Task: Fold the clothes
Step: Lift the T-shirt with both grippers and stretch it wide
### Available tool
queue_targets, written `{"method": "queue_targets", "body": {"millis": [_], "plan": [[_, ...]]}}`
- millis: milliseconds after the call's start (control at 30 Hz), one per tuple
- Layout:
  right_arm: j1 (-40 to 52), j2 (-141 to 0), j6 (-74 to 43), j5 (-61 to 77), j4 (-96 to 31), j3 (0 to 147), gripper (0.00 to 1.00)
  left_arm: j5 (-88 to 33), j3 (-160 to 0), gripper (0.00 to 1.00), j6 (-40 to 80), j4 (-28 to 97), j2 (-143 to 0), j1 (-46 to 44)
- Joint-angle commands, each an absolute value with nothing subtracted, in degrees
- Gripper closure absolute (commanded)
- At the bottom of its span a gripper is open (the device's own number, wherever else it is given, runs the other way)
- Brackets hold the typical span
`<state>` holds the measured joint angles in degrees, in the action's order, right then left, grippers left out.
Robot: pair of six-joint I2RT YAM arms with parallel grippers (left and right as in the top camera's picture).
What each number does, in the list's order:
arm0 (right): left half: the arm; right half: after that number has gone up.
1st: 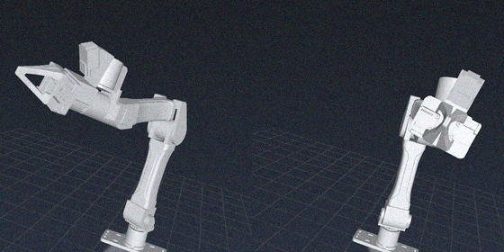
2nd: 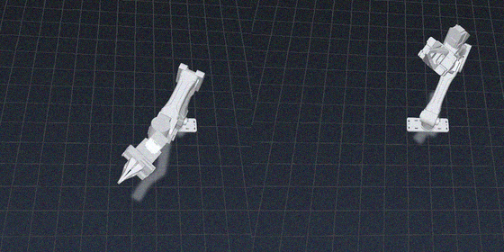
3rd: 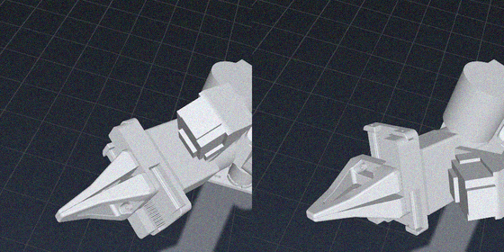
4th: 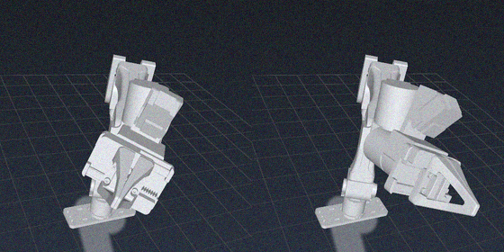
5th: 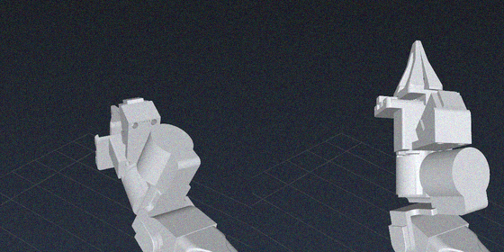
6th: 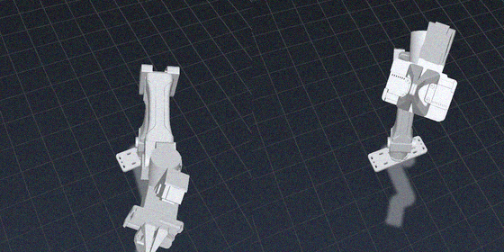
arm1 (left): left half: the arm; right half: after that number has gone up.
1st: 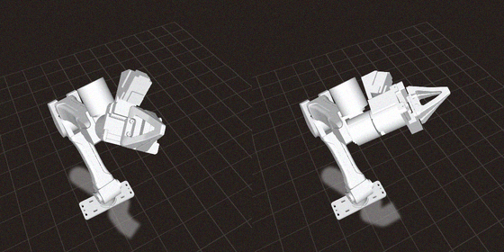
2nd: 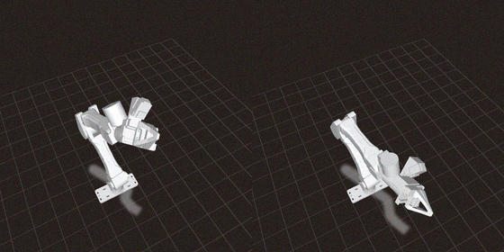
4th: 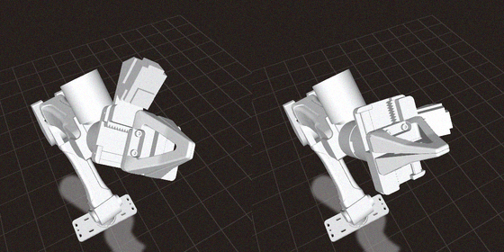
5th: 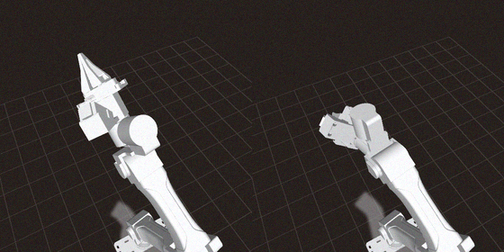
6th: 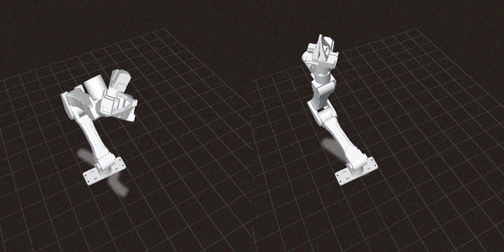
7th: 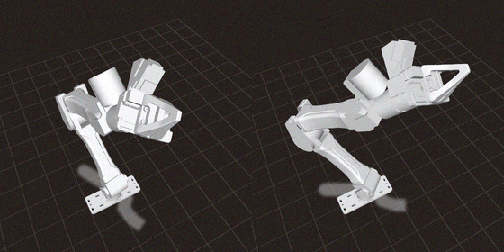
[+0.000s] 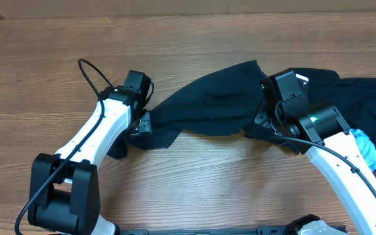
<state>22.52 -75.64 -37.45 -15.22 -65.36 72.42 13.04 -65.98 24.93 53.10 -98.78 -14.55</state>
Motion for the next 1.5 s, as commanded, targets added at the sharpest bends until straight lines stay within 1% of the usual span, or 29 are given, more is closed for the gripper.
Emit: {"method": "queue_targets", "body": {"millis": [0, 33, 67, 100, 133, 167, 233, 333, 467, 500, 567, 667, 733, 767, 933, 1000, 1067, 1167, 1267, 1333, 1467], "plan": [[22.4, -74.4, -37.0, -15.4, -65.0, 74.1, 0.96, 19.9, -65.7, 0.58, 25.4, 53.0, -99.0, -14.7], [22.4, -74.4, -37.0, -15.4, -65.0, 74.1, 0.96, 19.9, -65.7, 0.64, 25.8, 53.0, -99.0, -14.7], [22.4, -74.4, -37.0, -15.4, -65.0, 74.1, 0.96, 19.9, -65.8, 0.72, 25.8, 52.9, -99.0, -14.7], [22.4, -74.4, -37.0, -15.4, -65.0, 74.1, 0.96, 19.9, -65.9, 0.77, 25.8, 52.7, -98.9, -14.7], [22.4, -74.4, -37.0, -15.4, -65.1, 74.1, 0.96, 19.9, -66.6, 0.95, 25.8, 53.1, -98.9, -14.7], [22.4, -74.4, -37.0, -15.4, -65.1, 74.1, 0.96, 19.9, -67.2, 0.96, 26.3, 53.5, -98.7, -14.7], [22.4, -74.4, -37.0, -15.5, -65.0, 74.1, 0.96, 20.4, -69.5, 0.96, 27.7, 55.2, -97.9, -14.6], [22.4, -73.5, -35.5, -17.1, -65.1, 74.4, 0.96, 24.2, -76.6, 0.96, 28.7, 61.2, -94.5, -14.5], [22.4, -67.6, -35.5, -21.2, -69.9, 79.8, 0.96, 29.2, -92.8, 0.96, 28.8, 77.6, -85.9, -13.5], [22.4, -66.5, -35.5, -21.5, -70.6, 81.4, 0.96, 29.6, -94.9, 0.96, 28.9, 79.4, -84.9, -13.0], [22.4, -64.1, -35.5, -22.1, -71.8, 85.1, 0.96, 30.6, -105.1, 0.96, 28.6, 86.0, -80.8, -10.3], [22.4, -61.5, -35.2, -22.5, -71.7, 90.9, 0.96, 30.6, -121.5, 0.96, 22.5, 92.1, -77.1, -8.2], [22.4, -60.7, -30.7, -22.5, -70.7, 94.4, 0.96, 30.2, -134.1, 0.96, 20.9, 96.8, -76.7, -8.2], [22.4, -60.5, -30.3, -22.5, -70.8, 95.5, 0.96, 27.9, -137.7, 0.96, 19.3, 96.8, -76.4, -8.2], [22.4, -59.8, -27.8, -22.2, -73.9, 102.9, 0.96, 26.9, -148.0, 0.96, 17.6, 96.8, -73.6, -8.3], [22.4, -59.8, -27.8, -22.0, -76.9, 106.6, 0.96, 27.0, -149.3, 0.96, 16.6, 96.8, -72.5, -8.3], [22.4, -59.8, -25.5, -17.8, -79.9, 111.0, 0.96, 27.4, -150.5, 0.96, 16.2, 96.6, -71.5, -8.3], [22.4, -59.8, -25.2, -15.3, -81.9, 113.0, 0.96, 28.5, -150.9, 0.96, 15.4, 96.4, -71.7, -8.3], [22.4, -59.8, -25.2, -20.8, -80.4, 113.4, 0.96, 33.3, -150.9, 0.96, 15.4, 93.2, -72.9, -8.3], [22.4, -59.8, -25.2, -21.8, -79.0, 116.8, 0.96, 33.4, -151.4, 0.96, 12.4, 86.2, -73.0, -8.3], [22.4, -59.8, -25.0, -21.0, -78.8, 125.3, 0.96, 33.4, -156.3, 0.96, 11.5, 85.6, -72.8, -8.3]]}}
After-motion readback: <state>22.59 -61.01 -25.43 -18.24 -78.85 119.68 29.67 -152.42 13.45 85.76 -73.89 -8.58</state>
